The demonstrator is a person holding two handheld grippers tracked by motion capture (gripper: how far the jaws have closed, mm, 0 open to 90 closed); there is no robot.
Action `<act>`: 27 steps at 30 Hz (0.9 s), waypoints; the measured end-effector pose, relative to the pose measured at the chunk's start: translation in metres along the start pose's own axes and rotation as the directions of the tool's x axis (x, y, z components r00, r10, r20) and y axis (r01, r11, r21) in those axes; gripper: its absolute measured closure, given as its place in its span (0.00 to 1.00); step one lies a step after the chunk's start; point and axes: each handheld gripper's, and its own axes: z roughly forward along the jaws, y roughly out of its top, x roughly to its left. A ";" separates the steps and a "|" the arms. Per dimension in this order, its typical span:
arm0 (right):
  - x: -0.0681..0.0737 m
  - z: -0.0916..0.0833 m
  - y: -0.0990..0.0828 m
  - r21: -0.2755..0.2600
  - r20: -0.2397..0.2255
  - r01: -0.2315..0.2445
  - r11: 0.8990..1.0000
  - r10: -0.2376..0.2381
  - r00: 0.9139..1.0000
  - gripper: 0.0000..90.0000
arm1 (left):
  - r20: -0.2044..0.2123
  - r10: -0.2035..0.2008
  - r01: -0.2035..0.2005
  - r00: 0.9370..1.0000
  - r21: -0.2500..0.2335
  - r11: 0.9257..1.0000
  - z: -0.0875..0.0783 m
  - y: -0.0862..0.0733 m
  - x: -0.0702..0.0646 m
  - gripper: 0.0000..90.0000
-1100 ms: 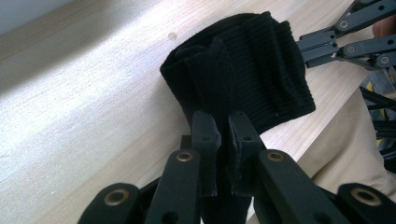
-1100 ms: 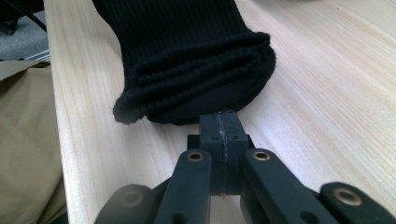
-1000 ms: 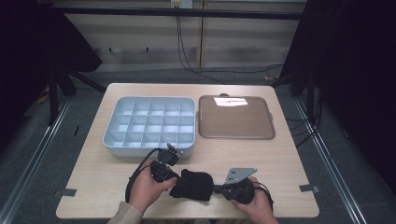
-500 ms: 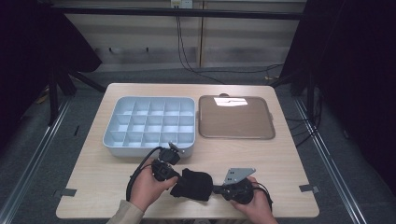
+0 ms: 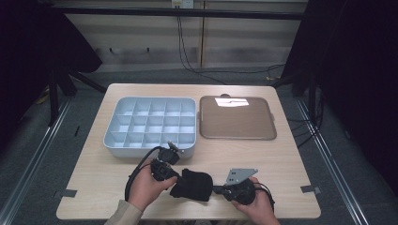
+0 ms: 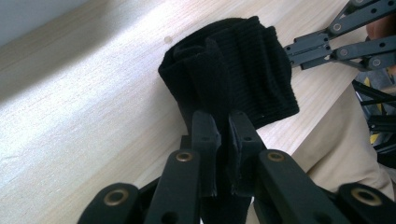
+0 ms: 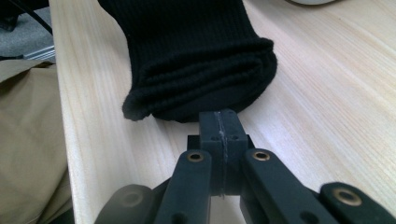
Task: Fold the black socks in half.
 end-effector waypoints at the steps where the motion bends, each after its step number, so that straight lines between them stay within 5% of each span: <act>1: 0.000 0.000 0.000 0.001 0.003 0.002 1.000 -0.002 1.000 1.00 | -0.002 -0.001 0.001 1.000 0.001 1.000 0.000 0.000 -0.001 0.92; 27: 0.004 0.005 0.004 0.001 -0.013 0.013 1.000 -0.013 1.000 1.00 | 0.008 0.009 -0.009 1.000 0.006 1.000 0.000 0.007 -0.010 0.92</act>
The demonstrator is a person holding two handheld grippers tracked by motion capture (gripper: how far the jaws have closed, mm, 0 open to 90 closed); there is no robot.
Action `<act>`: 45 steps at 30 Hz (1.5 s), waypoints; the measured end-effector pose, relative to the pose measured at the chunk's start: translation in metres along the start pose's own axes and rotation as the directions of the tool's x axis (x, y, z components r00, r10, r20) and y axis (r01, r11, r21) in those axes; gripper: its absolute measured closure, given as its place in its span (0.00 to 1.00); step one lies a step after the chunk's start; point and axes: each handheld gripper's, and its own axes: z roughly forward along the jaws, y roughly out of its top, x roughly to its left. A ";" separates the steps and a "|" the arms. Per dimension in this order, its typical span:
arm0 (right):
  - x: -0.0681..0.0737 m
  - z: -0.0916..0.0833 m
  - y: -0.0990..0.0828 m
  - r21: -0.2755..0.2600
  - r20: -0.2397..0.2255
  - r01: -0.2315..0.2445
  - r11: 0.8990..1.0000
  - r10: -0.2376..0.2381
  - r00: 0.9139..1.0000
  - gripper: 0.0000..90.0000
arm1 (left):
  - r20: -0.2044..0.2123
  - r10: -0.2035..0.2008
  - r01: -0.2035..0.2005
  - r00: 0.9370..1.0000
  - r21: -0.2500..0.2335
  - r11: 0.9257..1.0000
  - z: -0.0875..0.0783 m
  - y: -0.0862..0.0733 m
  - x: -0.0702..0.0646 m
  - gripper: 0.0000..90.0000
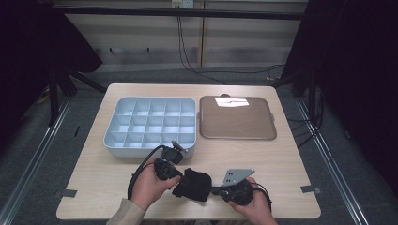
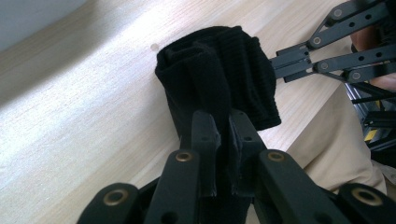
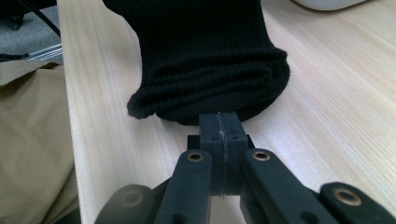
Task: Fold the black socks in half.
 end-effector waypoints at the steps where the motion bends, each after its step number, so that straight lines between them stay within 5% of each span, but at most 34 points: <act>1: 0.000 0.001 0.000 0.001 -0.002 0.003 1.000 -0.003 1.000 1.00 | -0.002 -0.001 0.001 1.000 -0.003 1.000 0.000 0.000 0.000 0.92; 45: 0.000 0.016 0.013 0.002 -0.043 0.035 0.999 -0.035 0.998 1.00 | 0.000 -0.008 0.008 1.000 0.006 1.000 0.009 0.009 -0.004 0.91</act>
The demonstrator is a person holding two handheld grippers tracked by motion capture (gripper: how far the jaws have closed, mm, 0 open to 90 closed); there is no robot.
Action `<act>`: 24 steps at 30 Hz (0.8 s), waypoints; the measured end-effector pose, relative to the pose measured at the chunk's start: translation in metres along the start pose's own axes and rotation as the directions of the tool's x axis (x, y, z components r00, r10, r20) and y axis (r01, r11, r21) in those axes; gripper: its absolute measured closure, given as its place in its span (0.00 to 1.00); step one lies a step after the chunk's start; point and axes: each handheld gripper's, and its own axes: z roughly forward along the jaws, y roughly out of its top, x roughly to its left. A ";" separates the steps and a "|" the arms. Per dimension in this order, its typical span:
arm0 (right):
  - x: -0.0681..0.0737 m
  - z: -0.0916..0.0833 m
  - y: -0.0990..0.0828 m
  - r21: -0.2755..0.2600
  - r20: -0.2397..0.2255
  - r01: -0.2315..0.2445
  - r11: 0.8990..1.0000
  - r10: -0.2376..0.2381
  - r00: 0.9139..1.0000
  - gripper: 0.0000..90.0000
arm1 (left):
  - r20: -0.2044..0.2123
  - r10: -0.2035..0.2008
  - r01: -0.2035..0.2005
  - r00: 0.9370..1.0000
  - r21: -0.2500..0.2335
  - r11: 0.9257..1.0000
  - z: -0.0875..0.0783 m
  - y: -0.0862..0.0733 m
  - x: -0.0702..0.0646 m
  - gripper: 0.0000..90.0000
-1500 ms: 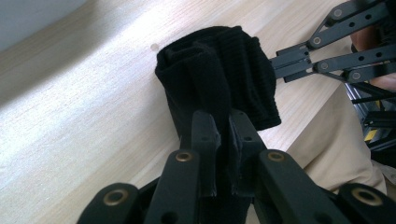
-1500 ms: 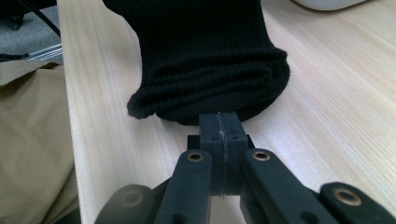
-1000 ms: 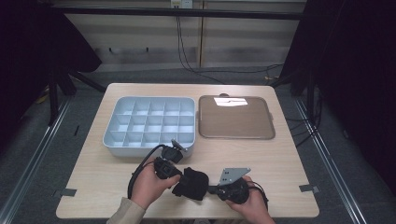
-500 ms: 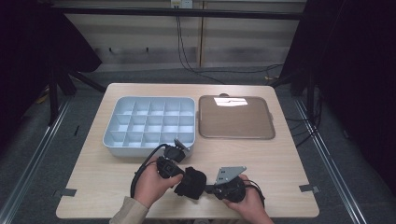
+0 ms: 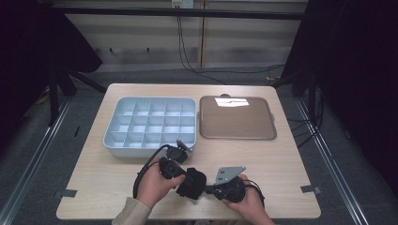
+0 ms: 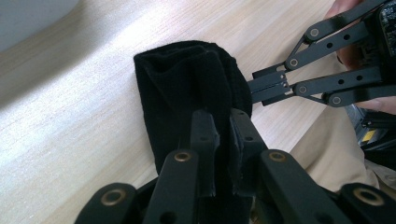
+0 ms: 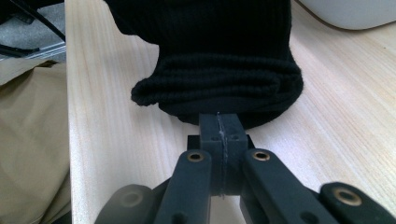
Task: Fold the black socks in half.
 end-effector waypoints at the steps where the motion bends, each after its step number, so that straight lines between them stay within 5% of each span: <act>1: 0.000 0.000 0.000 -0.001 0.001 0.001 1.000 -0.001 1.000 1.00 | 0.002 0.001 -0.001 1.000 0.001 1.000 0.000 0.000 0.000 0.91; 24: -0.001 0.001 -0.001 0.010 0.007 0.006 1.000 -0.006 1.000 1.00 | 0.014 0.017 -0.017 1.000 0.024 1.000 0.019 0.010 -0.008 0.88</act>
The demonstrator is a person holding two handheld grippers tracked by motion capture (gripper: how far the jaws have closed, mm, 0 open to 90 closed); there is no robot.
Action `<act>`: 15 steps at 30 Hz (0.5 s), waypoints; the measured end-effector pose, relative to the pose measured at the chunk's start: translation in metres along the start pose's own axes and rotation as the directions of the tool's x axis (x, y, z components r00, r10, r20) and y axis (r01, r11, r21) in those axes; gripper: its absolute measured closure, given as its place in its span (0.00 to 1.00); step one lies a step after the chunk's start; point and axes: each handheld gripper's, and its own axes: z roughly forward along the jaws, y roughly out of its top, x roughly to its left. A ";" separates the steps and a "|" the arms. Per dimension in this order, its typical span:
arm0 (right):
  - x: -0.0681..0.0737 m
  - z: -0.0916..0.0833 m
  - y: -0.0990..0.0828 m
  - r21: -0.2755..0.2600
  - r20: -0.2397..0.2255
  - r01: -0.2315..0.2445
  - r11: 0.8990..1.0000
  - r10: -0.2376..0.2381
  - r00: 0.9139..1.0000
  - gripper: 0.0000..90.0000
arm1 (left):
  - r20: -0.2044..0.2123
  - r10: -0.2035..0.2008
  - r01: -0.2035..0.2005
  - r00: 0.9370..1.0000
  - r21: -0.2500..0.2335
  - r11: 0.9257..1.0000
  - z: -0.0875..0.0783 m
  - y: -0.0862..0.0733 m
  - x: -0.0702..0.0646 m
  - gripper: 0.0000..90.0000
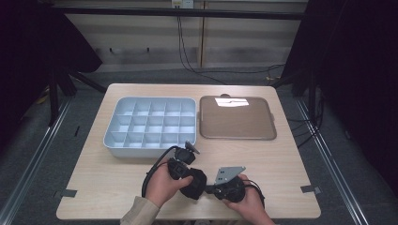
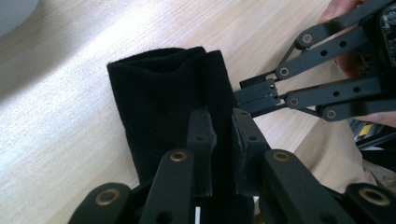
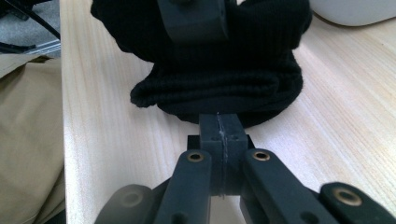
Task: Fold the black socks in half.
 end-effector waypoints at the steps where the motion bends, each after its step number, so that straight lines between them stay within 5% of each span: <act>1: 0.000 0.000 0.000 0.000 0.000 0.000 1.000 0.000 1.000 1.00 | 0.002 0.003 -0.003 1.000 0.005 1.000 0.001 0.000 0.000 0.88; 15: -0.001 0.000 -0.001 0.014 0.001 0.006 1.000 -0.006 1.000 1.00 | 0.003 0.004 -0.004 1.000 0.020 1.000 0.011 0.002 -0.002 0.88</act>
